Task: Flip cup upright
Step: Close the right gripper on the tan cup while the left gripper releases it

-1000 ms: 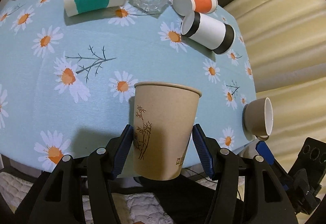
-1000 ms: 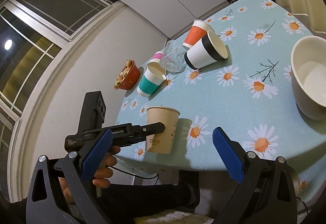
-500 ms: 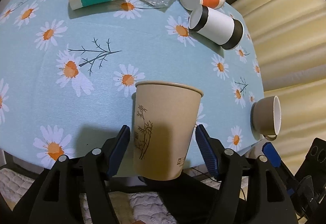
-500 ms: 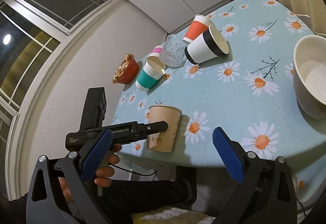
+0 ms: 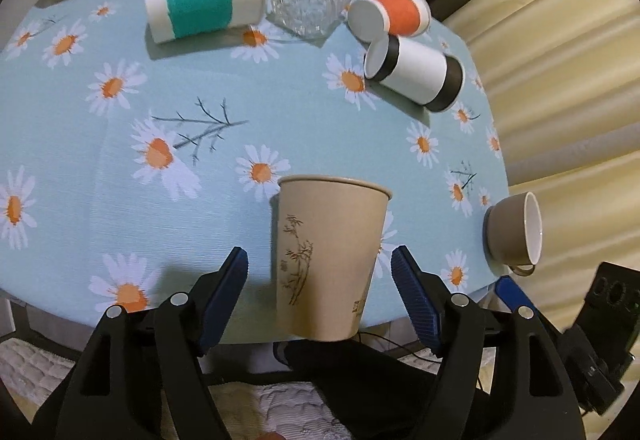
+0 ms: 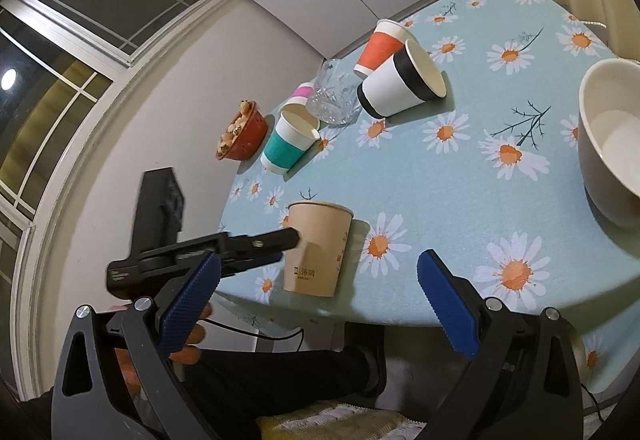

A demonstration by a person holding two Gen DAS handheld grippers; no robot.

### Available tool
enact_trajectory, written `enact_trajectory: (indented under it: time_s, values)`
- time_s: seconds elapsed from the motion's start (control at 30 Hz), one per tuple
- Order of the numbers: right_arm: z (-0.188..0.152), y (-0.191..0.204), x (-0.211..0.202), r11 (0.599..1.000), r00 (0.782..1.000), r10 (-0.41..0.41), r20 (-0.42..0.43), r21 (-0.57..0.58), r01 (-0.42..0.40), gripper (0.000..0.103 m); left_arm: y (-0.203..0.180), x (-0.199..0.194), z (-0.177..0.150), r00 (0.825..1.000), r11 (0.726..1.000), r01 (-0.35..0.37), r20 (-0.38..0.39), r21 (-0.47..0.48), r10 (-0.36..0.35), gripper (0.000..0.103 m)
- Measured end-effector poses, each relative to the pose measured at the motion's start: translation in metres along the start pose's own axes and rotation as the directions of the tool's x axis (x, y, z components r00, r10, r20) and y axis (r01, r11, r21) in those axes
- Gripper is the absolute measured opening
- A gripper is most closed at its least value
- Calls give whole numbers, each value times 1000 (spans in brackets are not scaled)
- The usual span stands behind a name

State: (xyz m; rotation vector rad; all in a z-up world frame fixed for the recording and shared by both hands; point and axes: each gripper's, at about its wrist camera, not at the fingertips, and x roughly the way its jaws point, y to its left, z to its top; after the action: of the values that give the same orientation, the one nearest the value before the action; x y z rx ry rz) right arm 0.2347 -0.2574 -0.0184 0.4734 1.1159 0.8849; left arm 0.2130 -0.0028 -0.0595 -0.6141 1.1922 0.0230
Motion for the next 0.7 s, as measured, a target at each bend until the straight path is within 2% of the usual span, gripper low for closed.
enact_trajectory:
  time_s: [0.17, 0.33, 0.53, 0.7]
  values:
    - [1, -2, 12, 1000, 999, -22, -38, 14, 23, 98, 9, -25, -9, 998, 1000, -3, 57, 30, 1, 72]
    - [2, 4, 27, 999, 995, -49, -87, 4, 50, 98, 31, -53, -22, 995, 1000, 29, 94, 9, -30, 72]
    - [11, 21, 56, 994, 979, -103, -174, -41, 98, 98, 51, -90, -48, 976, 996, 85, 200, 14, -87, 72]
    - [18, 29, 80, 988, 957, -154, -245, -55, 145, 98, 59, -104, -74, 961, 994, 96, 255, 58, -107, 72]
